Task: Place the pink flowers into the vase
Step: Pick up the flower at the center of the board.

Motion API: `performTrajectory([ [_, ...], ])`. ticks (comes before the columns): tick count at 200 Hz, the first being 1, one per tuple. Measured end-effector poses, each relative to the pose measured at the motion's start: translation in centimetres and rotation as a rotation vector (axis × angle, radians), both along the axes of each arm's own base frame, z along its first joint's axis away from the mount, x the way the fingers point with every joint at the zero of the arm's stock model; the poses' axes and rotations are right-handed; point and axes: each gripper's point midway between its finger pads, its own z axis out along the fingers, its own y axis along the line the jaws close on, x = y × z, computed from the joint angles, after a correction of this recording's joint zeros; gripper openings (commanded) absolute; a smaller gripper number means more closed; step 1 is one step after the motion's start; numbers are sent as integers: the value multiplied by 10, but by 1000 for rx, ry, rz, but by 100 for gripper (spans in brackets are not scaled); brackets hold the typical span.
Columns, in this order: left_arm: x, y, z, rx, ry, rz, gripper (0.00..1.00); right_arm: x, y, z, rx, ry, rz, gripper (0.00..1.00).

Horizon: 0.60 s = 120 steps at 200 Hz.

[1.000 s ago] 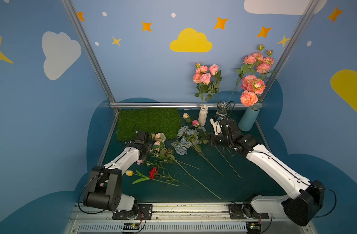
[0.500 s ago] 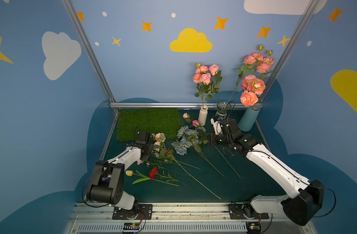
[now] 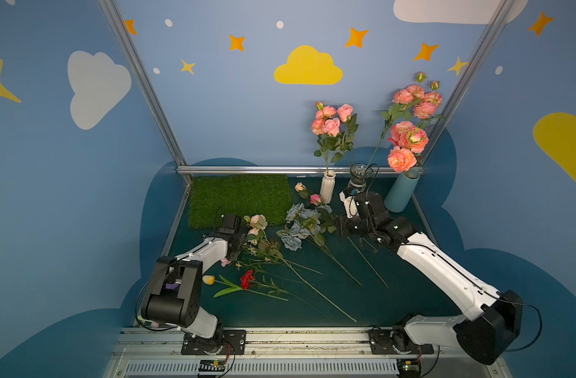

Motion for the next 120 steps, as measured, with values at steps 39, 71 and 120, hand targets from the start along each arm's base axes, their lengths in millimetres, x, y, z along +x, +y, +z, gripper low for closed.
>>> performTrajectory([
  [39, -1, 0, -12, -10, 28, 7, 18, 0, -1, -1, 1, 2, -1, 19],
  [71, 1, -1, -7, -11, 12, 5, 7, 0, 0, -1, 3, 4, 2, 19],
  [120, 0, -2, 42, 31, -111, -12, 2, -1, 1, -2, 7, 14, 10, 19],
])
